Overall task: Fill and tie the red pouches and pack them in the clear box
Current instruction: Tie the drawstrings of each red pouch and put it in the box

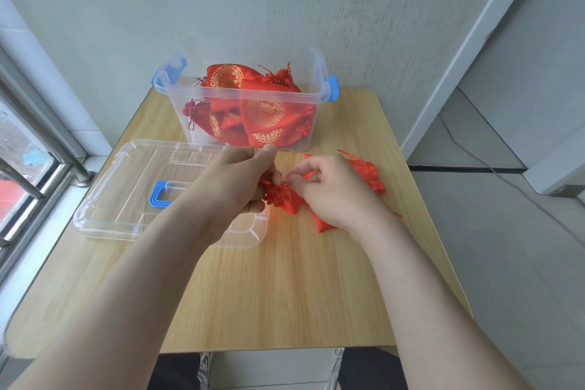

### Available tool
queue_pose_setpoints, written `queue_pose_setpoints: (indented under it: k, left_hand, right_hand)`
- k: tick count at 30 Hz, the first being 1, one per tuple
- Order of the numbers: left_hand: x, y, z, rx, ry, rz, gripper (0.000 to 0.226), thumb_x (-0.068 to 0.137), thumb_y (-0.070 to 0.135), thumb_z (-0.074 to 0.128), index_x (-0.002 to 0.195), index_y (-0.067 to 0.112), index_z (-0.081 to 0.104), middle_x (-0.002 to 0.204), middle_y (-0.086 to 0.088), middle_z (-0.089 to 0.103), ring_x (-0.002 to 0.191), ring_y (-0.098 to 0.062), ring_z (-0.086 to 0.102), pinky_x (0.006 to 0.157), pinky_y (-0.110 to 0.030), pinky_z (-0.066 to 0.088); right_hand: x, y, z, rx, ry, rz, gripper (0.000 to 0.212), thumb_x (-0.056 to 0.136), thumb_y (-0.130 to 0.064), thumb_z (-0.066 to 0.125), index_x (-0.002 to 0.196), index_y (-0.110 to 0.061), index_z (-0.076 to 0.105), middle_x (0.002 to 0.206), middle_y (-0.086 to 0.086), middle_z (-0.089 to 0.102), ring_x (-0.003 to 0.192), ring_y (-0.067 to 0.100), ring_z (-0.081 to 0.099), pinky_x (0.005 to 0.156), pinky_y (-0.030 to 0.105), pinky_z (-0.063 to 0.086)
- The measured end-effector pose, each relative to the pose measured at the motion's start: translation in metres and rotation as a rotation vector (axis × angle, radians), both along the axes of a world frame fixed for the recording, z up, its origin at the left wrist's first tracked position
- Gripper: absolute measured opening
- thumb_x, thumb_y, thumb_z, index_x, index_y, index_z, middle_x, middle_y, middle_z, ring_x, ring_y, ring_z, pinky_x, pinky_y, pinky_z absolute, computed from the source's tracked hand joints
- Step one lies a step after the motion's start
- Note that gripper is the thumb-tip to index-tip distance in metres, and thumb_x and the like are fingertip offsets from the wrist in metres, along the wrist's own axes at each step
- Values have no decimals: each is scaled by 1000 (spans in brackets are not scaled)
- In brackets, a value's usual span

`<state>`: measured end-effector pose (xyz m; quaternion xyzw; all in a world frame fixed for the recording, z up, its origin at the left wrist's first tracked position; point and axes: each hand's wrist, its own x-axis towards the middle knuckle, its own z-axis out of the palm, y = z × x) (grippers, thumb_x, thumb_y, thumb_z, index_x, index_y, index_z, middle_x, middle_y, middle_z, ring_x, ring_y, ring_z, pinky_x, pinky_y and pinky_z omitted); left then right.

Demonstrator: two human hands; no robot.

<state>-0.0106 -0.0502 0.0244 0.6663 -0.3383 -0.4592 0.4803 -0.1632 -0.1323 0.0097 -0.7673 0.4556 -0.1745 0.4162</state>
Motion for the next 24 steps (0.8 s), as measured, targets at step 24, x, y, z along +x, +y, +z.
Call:
queue_pose_setpoints:
  k: [24]
  left_hand:
    - [0,4,-7,-73,-161,-119,23,110,24,55,100,5,61,80,-3,73,59,-12,58,65,-32,52]
  right_hand:
    - [5,8,13,80,-179,-38,26,93,-32,64,75,-14,72,66,-2,73,63,19,68,62,36,53]
